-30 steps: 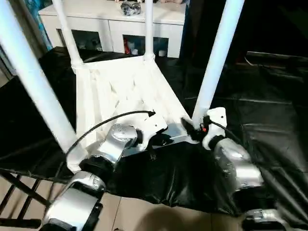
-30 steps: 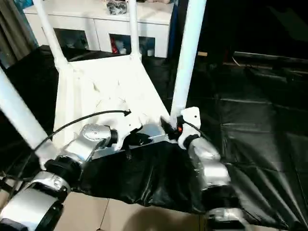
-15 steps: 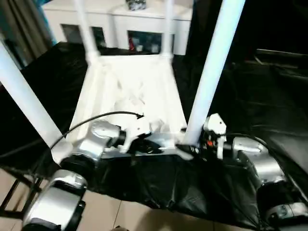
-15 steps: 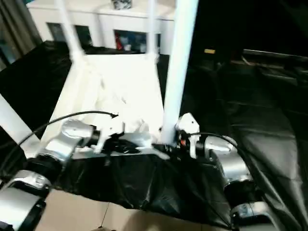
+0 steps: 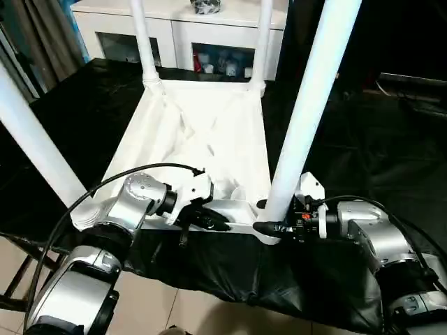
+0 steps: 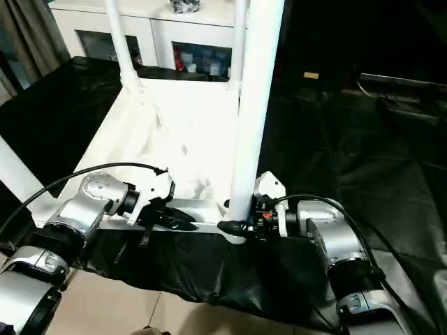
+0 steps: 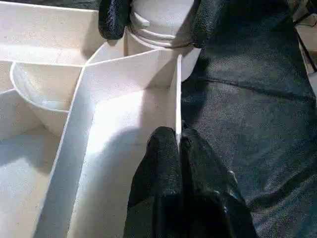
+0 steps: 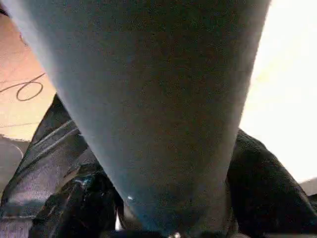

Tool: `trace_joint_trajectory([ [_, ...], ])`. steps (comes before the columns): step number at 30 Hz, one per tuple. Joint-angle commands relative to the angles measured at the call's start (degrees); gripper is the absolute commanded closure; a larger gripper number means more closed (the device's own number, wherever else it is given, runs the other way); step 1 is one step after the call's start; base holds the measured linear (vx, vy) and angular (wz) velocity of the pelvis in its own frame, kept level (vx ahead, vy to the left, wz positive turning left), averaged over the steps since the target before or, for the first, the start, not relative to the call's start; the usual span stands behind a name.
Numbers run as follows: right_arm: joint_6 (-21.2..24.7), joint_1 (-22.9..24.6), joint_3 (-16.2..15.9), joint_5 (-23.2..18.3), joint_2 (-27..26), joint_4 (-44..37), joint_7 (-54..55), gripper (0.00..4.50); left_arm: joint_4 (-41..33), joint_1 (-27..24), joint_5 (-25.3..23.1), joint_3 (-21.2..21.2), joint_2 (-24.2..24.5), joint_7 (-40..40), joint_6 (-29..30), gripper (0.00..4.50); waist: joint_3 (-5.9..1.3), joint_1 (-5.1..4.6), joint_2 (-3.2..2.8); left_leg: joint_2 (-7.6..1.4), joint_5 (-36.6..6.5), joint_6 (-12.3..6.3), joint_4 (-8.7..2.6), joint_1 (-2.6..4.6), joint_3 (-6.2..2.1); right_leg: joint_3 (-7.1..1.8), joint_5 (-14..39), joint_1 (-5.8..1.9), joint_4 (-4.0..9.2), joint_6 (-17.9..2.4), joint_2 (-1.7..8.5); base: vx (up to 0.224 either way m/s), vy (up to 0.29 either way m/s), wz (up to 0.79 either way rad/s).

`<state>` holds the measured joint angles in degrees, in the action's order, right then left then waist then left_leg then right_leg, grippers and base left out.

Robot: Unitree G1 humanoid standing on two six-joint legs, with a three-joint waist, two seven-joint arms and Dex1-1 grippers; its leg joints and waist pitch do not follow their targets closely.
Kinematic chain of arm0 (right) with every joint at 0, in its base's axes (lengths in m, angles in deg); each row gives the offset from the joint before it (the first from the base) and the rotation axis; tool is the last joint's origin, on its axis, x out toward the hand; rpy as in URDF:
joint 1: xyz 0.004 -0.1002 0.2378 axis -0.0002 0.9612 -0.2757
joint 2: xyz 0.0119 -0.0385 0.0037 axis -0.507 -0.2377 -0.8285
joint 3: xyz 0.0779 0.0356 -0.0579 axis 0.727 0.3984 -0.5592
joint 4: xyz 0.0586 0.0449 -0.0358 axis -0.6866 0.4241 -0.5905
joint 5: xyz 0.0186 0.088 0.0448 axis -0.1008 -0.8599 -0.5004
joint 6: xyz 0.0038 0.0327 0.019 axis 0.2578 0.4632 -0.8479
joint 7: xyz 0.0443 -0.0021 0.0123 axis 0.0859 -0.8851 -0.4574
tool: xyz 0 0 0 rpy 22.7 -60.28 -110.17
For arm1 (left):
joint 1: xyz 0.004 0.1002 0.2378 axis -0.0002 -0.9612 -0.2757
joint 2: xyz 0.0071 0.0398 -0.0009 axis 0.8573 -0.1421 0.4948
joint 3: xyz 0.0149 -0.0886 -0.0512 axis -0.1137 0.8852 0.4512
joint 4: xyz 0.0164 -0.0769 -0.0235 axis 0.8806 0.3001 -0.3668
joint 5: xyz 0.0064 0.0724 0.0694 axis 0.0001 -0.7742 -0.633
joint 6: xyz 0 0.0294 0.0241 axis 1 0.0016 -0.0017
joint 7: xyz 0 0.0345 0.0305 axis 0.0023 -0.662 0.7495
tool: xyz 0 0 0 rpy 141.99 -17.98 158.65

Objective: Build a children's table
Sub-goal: Rotate leg to tighten

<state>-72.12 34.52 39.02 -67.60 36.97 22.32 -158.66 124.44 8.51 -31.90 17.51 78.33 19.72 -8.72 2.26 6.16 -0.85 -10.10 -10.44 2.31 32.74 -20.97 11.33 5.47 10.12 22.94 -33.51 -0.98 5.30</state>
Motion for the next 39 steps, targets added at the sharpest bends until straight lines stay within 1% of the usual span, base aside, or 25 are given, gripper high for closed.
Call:
trace_joint_trajectory([
  [1, 1.0, 0.8, -3.3, -0.2, -1.8, 0.1, -1.8, 1.94, -0.2, 0.9, 1.6, -0.6, -1.6, 0.9, -0.6, 4.5, -3.53, 0.2, 0.68, -3.84, -8.3, -5.79, -3.05, 0.57, -1.3, -3.09, 6.7, -3.24, 2.87, -14.8, 4.46, 0.0, 0.0, 0.0],
  [6, 0.3, 1.7, 0.1, -1.5, -4.2, 0.1, 4.6, 1.94, 0.3, 0.9, 1.0, 0.0, -2.7, -3.4, 0.0, 4.5, -3.46, 0.21, 0.61, -3.91, -9.3, -5.03, -3.13, 0.6, -1.32, -3.15, 8.4, -3.13, 3.01, -14.3, 4.51, 0.0, 0.0, 0.0],
  [7, -0.2, 1.8, 1.8, -1.2, -5.8, 0.7, 9.9, 1.94, 1.0, 1.3, 0.2, 0.4, -3.5, -7.3, 0.2, 4.5, -3.26, 0.11, 0.57, -3.88, -10.4, -4.43, -3.28, 0.56, -1.41, -3.11, 10.4, -3.07, 3.27, -14.0, 4.5, 0.0, 0.0, 0.0],
  [8, -1.0, 2.0, 3.4, -0.8, -7.3, 1.2, 14.9, 1.94, 1.7, 1.8, -0.6, 0.8, -4.4, -11.4, 0.7, 4.5, -2.99, -0.14, 0.54, -3.89, -12.2, -3.26, -3.44, 0.71, -1.39, -3.24, 13.7, -2.71, 3.7, -13.2, 4.51, 0.0, 0.0, 0.0],
  [9, -1.5, 2.1, 3.8, -0.6, -7.7, 1.3, 16.3, 1.95, 1.9, 2.0, -0.8, 1.0, -4.8, -12.6, 1.0, 4.5, -2.9, -0.25, 0.59, -3.81, -13.7, -2.48, -3.53, 0.8, -1.51, -3.22, 16.2, -2.66, 3.93, -12.7, 4.66, 0.0, 0.0, 0.0],
  [10, -1.5, 2.1, 3.8, -0.6, -7.7, 1.3, 16.3, 1.95, 1.9, 2.0, -0.8, 1.0, -4.8, -12.6, 1.0, 4.5, -2.81, -0.5, 0.71, -3.64, -15.7, -1.28, -3.63, 0.94, -1.72, -3.14, 21.2, -2.69, 4.45, -11.1, 4.79, 0.0, 0.0, 0.0],
  [11, -2.5, 3.2, 6.2, -0.4, -12.1, 1.1, 25.5, 1.96, 1.1, 1.5, -0.9, 1.4, -8.0, -17.5, 3.3, 4.5, -2.76, -0.71, 0.84, -3.65, -16.4, -0.89, -3.7, 1.02, -1.8, -3.2, 23.5, -2.6, 4.74, -10.1, 4.8, 0.0, 0.0, 0.0],
  [13, -2.6, 3.5, 6.8, -0.4, -13.4, 0.9, 27.9, 1.96, 0.6, 1.1, -1.0, 1.3, -8.9, -18.6, 3.8, 4.5, -2.63, -1.0, 0.77, -3.66, -17.0, -0.41, -3.84, 1.05, -1.86, -3.32, 24.6, -2.32, 4.97, -9.6, 4.86, 0.0, 0.0, 0.0],
  [14, -2.7, 3.7, 7.2, -0.4, -14.2, 0.8, 29.5, 1.96, 0.4, 1.0, -1.1, 1.3, -9.4, -19.4, 4.1, 4.5, -2.6, -1.39, 1.01, -3.38, -17.3, -0.59, -3.99, 0.67, -2.1, -3.07, 26.5, -2.73, 5.14, -8.3, 4.75, 0.0, 0.0, 0.0],
  [15, -2.7, 4.1, 7.8, -0.2, -16.4, 0.4, 33.3, 1.96, -0.2, 0.7, -1.5, 1.0, -10.7, -21.5, 4.8, 4.5, -2.64, -1.32, 0.85, -3.38, -17.3, -0.82, -3.97, 0.73, -2.12, -3.12, 26.7, -2.67, 5.22, -8.0, 4.8, 0.0, 0.0, 0.0],
  [16, -2.7, 4.4, 8.2, 0.1, -18.1, 0.1, 35.8, 1.96, -0.7, 0.5, -1.8, 0.7, -11.7, -22.9, 5.3, 4.5, -2.48, -1.38, 0.72, -3.54, -18.0, -0.78, -4.0, 1.19, -1.94, -3.38, 26.9, -1.99, 5.48, -7.9, 4.72, 0.0, 0.0, 0.0],
  [19, -2.9, 4.4, 8.6, 2.2, -22.2, 0.5, 45.0, 1.96, -1.0, 0.2, -3.2, 0.0, -14.4, -28.2, 6.4, 4.5, -2.62, -1.49, 0.78, -3.5, -17.7, -0.59, -4.17, 1.18, -2.02, -3.36, 26.2, -2.13, 5.43, -7.7, 4.64, 0.0, 0.0, 0.0],
  [20, -2.3, 4.1, 8.7, 2.6, -23.5, 1.0, 47.5, 1.96, -1.1, 0.1, -3.7, -0.2, -15.2, -29.9, 6.8, 4.5, -2.52, -1.52, 0.4, -3.48, -18.2, -0.23, -4.18, 1.31, -2.01, -3.39, 26.1, -1.91, 5.43, -7.6, 4.55, 0.0, 0.0, 0.0],
  [22, -2.2, 3.7, 8.0, 4.0, -25.1, 1.8, 50.2, 1.96, -1.8, -0.4, -4.4, -0.4, -16.4, -32.2, 7.6, 4.5, -2.49, -1.67, 0.39, -3.39, -18.8, -0.25, -4.33, 1.18, -2.07, -3.4, 26.2, -2.07, 5.47, -7.4, 4.55, 0.0, 0.0, 0.0],
  [23, -2.8, 3.6, 7.6, 4.6, -25.1, 1.9, 50.5, 1.96, -2.0, -0.5, -4.3, -0.3, -16.6, -32.5, 7.8, 4.5, -2.54, -1.68, 0.42, -3.41, -19.0, -0.39, -4.31, 1.37, -2.05, -3.38, 26.0, -2.02, 5.54, -7.4, 4.51, 0.0, 0.0, 0.0],
  [24, -3.6, 3.6, 7.3, 4.9, -25.2, 1.9, 50.4, 1.96, -2.2, -0.7, -4.1, -0.3, -16.8, -32.3, 7.8, 4.5, -2.55, -1.72, 0.45, -3.34, -19.0, -0.57, -4.3, 1.25, -2.03, -3.39, 25.8, -2.1, 5.54, -7.3, 4.5, 0.0, 0.0, 0.0],
  [25, -4.0, 3.6, 7.1, 5.0, -25.3, 2.0, 50.3, 1.4, -2.4, -0.8, -4.0, -0.3, -16.9, -32.1, 7.8, 4.5, -2.63, -1.67, 0.44, -3.3, -18.7, -0.96, -4.32, 1.22, -2.0, -3.41, 25.4, -2.21, 5.55, -7.2, 4.56, 0.0, 0.0, 0.0],
  [26, -4.8, 3.5, 7.1, 5.0, -25.1, 1.8, 50.3, 1.26, -2.7, -1.0, -4.0, -0.3, -16.6, -32.1, 7.9, 4.5, -2.67, -1.68, 0.49, -3.28, -18.1, -1.43, -4.35, 1.16, -1.93, -3.44, 24.4, -2.31, 5.52, -7.3, 4.52, 0.0, 0.0, 0.0],
  [29, -5.2, 3.5, 7.5, 4.7, -24.3, 1.3, 49.1, 1.2, -3.5, -1.6, -4.0, -0.3, -15.7, -30.8, 7.3, 4.5, -2.74, -1.69, 0.33, -3.33, -17.2, -1.82, -4.44, 1.11, -1.89, -3.45, 22.6, -2.41, 5.37, -7.7, 4.44, 0.0, 0.0, 0.0],
  [30, -5.4, 3.5, 7.5, 4.9, -24.0, 1.2, 49.0, 0.9, -3.7, -1.8, -4.0, -0.3, -15.6, -30.6, 7.2, 4.5, -2.75, -1.67, 0.31, -3.36, -17.1, -1.86, -4.44, 1.14, -1.88, -3.46, 22.3, -2.42, 5.37, -7.8, 4.43, 0.0, 0.0, 0.0],
  [31, -5.4, 3.5, 7.5, 4.9, -24.0, 1.2, 49.0, 0.9, -3.7, -1.8, -4.0, -0.3, -15.6, -30.6, 7.2, 4.5, -2.79, -1.68, 0.31, -3.38, -16.7, -1.96, -4.47, 1.13, -1.86, -3.47, 21.3, -2.49, 5.26, -8.1, 4.43, 0.0, 0.0, 0.0],
  [32, -5.2, 3.2, 6.9, 5.3, -21.8, 1.3, 46.6, 0.8, -4.3, -2.2, -3.4, -0.2, -14.5, -28.5, 6.3, 4.5, -2.83, -1.73, 0.71, -3.37, -16.4, -2.19, -4.43, 1.06, -1.75, -3.44, 20.6, -2.57, 5.2, -8.4, 4.37, 0.0, 0.0, 0.0],
  [34, -4.9, 2.9, 6.7, 4.8, -19.8, 1.1, 43.1, 0.63, -5.0, -2.6, -2.5, -0.2, -13.4, -26.0, 5.6, 4.5, -2.86, -1.58, 0.62, -3.34, -15.7, -2.8, -4.31, 0.97, -1.75, -3.44, 19.7, -2.79, 5.03, -8.7, 4.47, 0.0, 0.0, 0.0],
  [37, -4.4, 2.5, 6.4, 3.4, -17.2, 0.6, 36.9, 0.63, -5.5, -2.9, -1.5, -0.2, -11.8, -22.6, 4.6, 4.5, -2.95, -1.62, 0.67, -3.25, -13.8, -3.95, -4.09, 0.8, -1.58, -3.45, 17.5, -2.97, 4.8, -9.6, 4.47, 0.0, 0.0, 0.0],
  [39, -4.4, 2.4, 4.8, 2.7, -14.1, 0.0, 29.0, 0.63, -5.2, -2.8, -1.2, -0.6, -9.9, -18.6, 3.2, 4.5, -3.07, -1.4, 0.69, -3.22, -12.1, -5.06, -3.84, 0.78, -1.42, -3.39, 15.5, -3.12, 4.6, -10.3, 4.37, 0.0, 0.0, 0.0],
])
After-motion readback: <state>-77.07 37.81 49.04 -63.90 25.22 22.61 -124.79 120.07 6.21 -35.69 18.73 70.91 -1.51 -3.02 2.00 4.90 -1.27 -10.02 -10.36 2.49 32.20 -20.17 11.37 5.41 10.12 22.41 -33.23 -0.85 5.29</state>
